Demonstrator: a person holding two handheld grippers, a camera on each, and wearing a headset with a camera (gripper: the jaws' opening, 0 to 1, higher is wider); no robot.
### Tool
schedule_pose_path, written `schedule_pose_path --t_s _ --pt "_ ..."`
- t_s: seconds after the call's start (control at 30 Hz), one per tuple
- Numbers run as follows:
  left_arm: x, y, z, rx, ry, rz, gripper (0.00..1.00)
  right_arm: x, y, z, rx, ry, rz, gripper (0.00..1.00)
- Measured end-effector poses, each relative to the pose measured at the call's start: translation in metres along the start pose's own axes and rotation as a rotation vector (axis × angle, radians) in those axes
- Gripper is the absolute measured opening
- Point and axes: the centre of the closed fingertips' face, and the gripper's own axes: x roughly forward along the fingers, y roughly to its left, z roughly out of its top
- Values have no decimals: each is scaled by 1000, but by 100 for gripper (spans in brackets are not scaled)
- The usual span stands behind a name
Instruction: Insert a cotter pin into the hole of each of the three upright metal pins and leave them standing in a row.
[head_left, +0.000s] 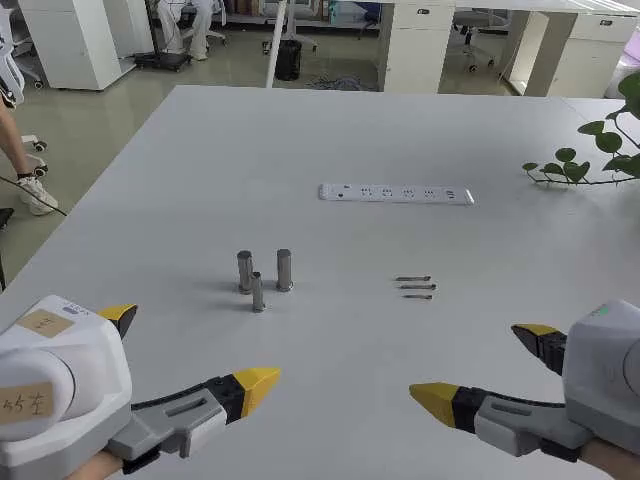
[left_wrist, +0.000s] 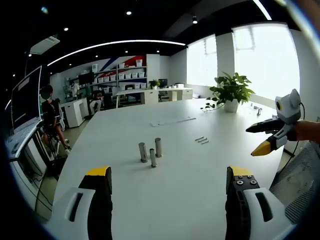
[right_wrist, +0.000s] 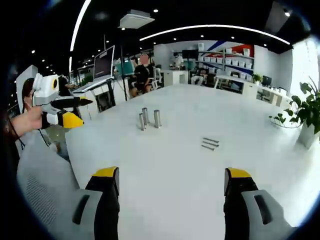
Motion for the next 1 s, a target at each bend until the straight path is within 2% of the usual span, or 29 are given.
schedule_pose_path --t_s 0.07,0.17,0.67,0.9,1.0 --pt "-1 -1 1 2 -3 -1 95 -1 -3 -1 16 9 -19 86" --pt "-2 -2 1 9 -3 -2 94 -2 -2 -2 27 9 -9 86" --pt "-3 0 9 17 -25 9 95 -4 -7 -1 1 -10 -38 93" --pt "-1 -1 7 9 -15 7 95 -3 -7 0 2 -17 -36 95" --pt "-1 -2 8 4 -14 4 96 -4 -9 -1 2 -7 -52 98"
